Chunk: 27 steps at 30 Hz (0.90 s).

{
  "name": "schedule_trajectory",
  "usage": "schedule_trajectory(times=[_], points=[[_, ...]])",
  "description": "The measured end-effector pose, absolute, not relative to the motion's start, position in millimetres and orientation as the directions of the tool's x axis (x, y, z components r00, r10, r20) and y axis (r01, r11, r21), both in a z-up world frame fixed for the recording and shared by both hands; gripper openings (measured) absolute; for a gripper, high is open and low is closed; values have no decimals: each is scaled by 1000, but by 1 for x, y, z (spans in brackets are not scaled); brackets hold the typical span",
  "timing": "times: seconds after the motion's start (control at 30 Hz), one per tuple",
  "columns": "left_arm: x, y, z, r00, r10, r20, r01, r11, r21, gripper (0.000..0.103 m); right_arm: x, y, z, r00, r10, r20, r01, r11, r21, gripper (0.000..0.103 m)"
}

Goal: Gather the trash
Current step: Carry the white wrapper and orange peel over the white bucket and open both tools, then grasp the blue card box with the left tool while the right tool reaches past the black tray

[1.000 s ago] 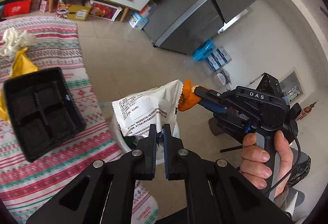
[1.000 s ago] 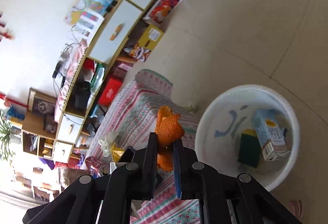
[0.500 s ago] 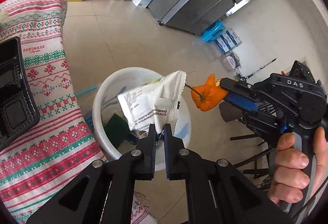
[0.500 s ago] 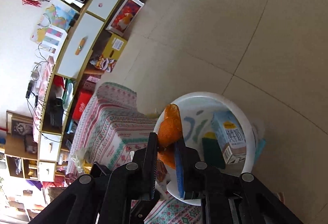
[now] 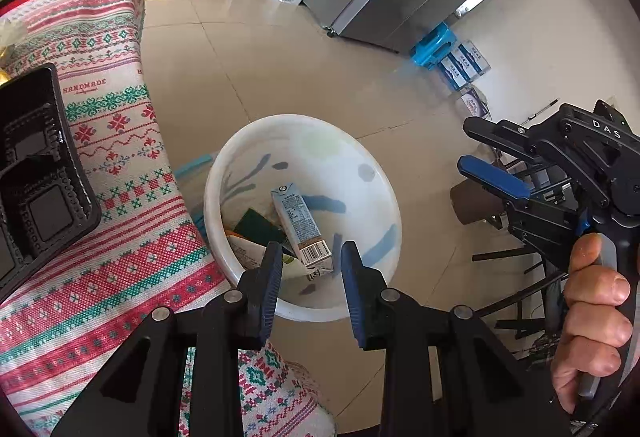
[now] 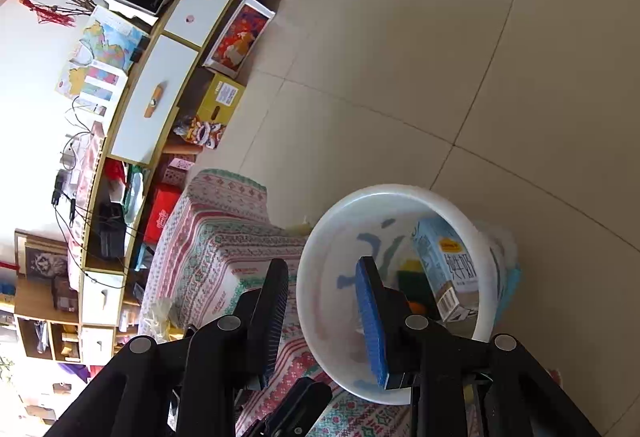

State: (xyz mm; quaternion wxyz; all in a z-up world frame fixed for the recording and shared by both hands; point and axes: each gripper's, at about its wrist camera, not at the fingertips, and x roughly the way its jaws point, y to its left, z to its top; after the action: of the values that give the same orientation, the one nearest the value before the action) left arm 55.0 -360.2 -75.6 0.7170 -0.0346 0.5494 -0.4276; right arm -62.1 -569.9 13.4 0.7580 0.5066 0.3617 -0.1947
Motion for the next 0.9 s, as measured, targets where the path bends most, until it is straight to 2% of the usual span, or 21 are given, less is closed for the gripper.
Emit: schedule_trajectory(times=[0.27, 0.5, 0.77, 0.9], points=[[53, -324, -60, 107, -621, -776, 548, 688, -475, 34, -54, -562, 14, 653, 79, -753, 659, 430, 617, 36], [72, -252, -43, 214, -588, -780, 449, 769, -456, 46, -37, -546, 16, 639, 93, -763, 637, 491, 594, 42], [129, -127, -35, 363, -430, -827, 163, 903, -398, 53, -5, -509, 19, 611, 118, -783, 581, 605, 545, 48], [159, -54, -38, 445, -376, -813, -14, 905, -426, 57, 13, -482, 18, 597, 143, -790, 532, 667, 522, 50]])
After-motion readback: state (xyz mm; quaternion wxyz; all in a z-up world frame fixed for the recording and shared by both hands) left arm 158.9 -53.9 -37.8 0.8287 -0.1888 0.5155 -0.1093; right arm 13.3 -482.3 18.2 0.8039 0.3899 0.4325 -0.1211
